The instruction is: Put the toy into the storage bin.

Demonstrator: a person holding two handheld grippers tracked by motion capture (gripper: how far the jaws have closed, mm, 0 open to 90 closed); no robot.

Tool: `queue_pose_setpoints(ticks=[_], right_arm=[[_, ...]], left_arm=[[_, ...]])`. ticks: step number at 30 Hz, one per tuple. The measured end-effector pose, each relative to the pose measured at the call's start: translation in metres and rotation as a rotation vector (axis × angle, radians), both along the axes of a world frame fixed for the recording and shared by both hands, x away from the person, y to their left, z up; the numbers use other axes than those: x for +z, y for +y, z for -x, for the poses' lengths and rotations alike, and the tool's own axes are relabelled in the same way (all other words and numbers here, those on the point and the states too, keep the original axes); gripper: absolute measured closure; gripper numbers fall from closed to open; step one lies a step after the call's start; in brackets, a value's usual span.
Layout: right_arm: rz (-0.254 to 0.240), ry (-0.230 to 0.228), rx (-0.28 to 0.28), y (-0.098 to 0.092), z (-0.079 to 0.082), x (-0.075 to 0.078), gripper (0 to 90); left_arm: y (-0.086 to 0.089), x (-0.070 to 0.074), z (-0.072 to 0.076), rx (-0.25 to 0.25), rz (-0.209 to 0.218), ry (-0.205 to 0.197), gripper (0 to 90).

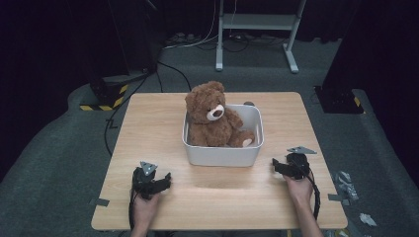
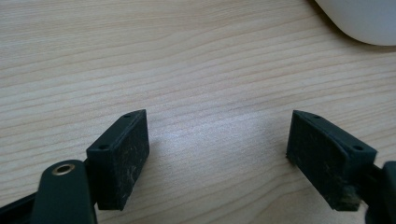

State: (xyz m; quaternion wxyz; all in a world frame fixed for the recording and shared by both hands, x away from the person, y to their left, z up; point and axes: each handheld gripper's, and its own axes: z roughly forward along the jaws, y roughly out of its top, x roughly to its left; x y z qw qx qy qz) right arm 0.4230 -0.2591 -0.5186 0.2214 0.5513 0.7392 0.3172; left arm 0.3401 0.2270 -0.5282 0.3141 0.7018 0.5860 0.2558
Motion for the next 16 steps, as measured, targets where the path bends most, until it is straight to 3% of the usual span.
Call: queue_pose_setpoints(ticks=[1, 3, 16], right_arm=[[0.002, 0.005, -0.005, 0.0008, 0.0006, -0.0001, 30.1], [0.031, -0.035, -0.005, 0.0022, 0.0008, -0.0040, 27.9], [0.030, -0.016, -0.014, 0.0032, 0.0010, -0.0028, 25.8]], left_arm=[[0.0000, 0.0000, 0.0000, 0.000, 0.000, 0.000, 20.9], [0.0000, 0.0000, 0.0000, 0.000, 0.000, 0.000, 21.0], [0.0022, 0.0004, 0.0000, -0.017, -0.012, 0.002, 21.0]])
